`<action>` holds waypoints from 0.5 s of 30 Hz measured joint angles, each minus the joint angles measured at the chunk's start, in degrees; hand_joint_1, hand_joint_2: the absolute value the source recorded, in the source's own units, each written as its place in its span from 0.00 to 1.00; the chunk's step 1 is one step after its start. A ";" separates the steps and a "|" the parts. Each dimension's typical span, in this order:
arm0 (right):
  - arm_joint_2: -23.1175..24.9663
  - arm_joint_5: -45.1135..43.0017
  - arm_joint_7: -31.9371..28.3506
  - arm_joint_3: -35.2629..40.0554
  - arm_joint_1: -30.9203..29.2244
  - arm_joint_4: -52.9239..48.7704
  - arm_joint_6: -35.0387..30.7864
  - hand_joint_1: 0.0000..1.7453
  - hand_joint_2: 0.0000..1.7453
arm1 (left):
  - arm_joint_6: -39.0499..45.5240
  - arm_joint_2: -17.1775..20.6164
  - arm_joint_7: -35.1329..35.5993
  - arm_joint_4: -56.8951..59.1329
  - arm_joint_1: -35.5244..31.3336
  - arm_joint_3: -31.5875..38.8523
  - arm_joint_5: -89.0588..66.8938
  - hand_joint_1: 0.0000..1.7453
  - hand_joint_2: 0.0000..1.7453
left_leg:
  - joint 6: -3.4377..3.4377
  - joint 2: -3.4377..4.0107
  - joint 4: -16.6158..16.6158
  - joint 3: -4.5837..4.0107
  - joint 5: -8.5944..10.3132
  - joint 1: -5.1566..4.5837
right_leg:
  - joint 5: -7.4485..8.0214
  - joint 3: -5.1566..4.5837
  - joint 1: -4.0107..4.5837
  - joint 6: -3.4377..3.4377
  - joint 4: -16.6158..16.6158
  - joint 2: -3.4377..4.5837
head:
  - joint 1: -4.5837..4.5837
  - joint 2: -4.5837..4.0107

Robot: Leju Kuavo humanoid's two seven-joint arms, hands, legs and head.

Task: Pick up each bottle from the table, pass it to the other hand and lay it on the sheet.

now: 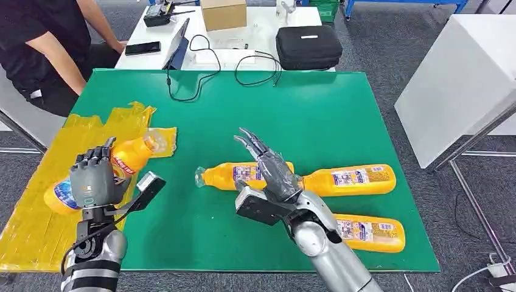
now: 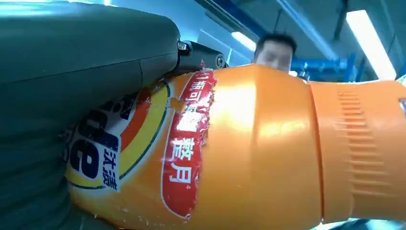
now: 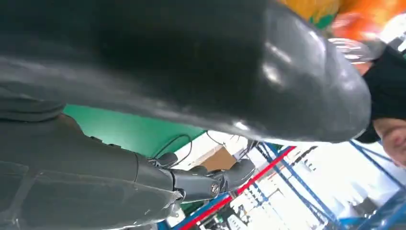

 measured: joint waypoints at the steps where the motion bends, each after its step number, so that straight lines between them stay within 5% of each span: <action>1: -0.07 -0.15 -0.15 0.05 -0.39 0.31 0.07 0.00 1.00 | 0.00 0.53 0.90 2.36 -0.80 0.02 -1.39 1.00 1.00 | 0.00 0.00 0.00 -0.01 0.00 0.00 | 0.00 0.00 0.00 0.00 0.00 0.00 | 0.00 0.00; 15: -1.64 -1.95 -0.61 0.61 -2.34 3.19 1.14 0.00 1.00 | -0.57 7.13 1.93 30.59 -8.94 1.11 -1.52 1.00 1.00 | 0.00 -0.11 0.00 -0.03 0.01 0.00 | -0.01 0.02 -0.03 0.00 0.02 -0.04 | 0.00 0.00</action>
